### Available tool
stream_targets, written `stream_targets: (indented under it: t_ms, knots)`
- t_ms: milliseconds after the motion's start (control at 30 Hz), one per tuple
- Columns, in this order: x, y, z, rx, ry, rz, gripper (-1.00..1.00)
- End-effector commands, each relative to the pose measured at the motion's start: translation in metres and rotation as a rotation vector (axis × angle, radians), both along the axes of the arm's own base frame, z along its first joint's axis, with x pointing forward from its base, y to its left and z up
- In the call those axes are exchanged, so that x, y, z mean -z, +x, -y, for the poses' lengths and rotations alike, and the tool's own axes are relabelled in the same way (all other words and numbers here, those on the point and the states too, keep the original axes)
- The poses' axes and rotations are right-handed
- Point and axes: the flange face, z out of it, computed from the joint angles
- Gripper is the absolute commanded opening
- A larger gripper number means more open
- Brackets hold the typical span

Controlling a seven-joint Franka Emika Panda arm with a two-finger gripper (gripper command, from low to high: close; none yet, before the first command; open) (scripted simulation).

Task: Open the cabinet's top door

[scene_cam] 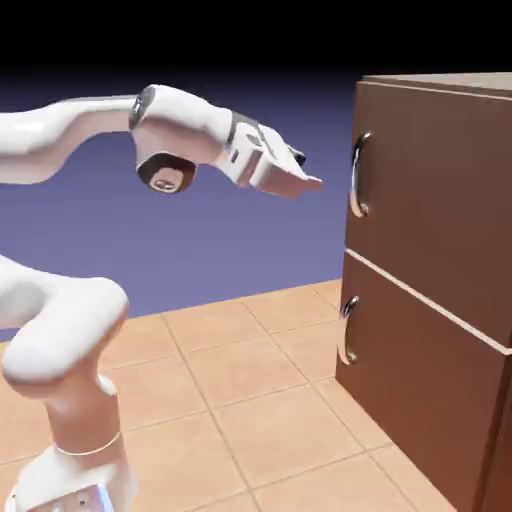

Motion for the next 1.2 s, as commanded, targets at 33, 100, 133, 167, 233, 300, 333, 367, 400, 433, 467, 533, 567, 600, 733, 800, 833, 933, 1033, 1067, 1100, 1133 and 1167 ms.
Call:
stream_targets:
  t_ms: [33, 100, 133, 167, 233, 300, 333, 367, 400, 433, 467, 533, 567, 600, 733, 800, 833, 933, 1033, 1067, 1100, 1133, 1167]
  knots:
    - [-0.001, -0.001, -0.008, -0.001, -0.005, 0.032, 0.0]
    - [0.0, 0.0, -0.016, -0.004, -0.013, 0.062, 0.0]
    - [0.001, 0.0, -0.019, -0.006, -0.018, 0.078, 0.0]
    - [0.002, 0.001, -0.023, -0.008, -0.024, 0.093, 0.0]
    - [0.004, 0.005, -0.031, -0.013, -0.037, 0.122, 0.0]
    - [0.009, 0.009, -0.038, -0.019, -0.053, 0.15, 0.0]
    - [0.011, 0.012, -0.041, -0.023, -0.062, 0.163, 0.0]
    - [0.014, 0.015, -0.045, -0.026, -0.072, 0.177, 0.0]
    - [0.017, 0.018, -0.047, -0.03, -0.082, 0.189, 0.0]
    - [0.02, 0.022, -0.05, -0.034, -0.092, 0.202, 0.0]
    - [0.024, 0.026, -0.053, -0.038, -0.103, 0.214, 0.0]
    - [0.032, 0.035, -0.056, -0.047, -0.126, 0.238, 0.0]
    - [0.036, 0.04, -0.058, -0.051, -0.139, 0.249, 0.0]
    - [0.041, 0.045, -0.059, -0.056, -0.152, 0.26, 0.0]
    - [0.061, 0.066, -0.059, -0.074, -0.206, 0.299, 0.0]
    - [0.073, 0.078, -0.057, -0.084, -0.236, 0.316, 0.0]
    - [0.079, 0.084, -0.055, -0.088, -0.251, 0.324, 0.0]
    - [0.081, 0.098, -0.054, -0.09, -0.259, 0.329, 0.0]
    - [0.082, 0.134, -0.052, -0.09, -0.258, 0.328, 0.0]
    - [0.082, 0.136, -0.052, -0.09, -0.258, 0.328, 0.0]
    - [0.082, 0.136, -0.052, -0.09, -0.258, 0.328, -1.0]
    - [0.082, 0.136, -0.052, -0.09, -0.258, 0.328, -1.0]
    - [0.082, 0.127, -0.048, -0.115, -0.254, 0.331, -1.0]
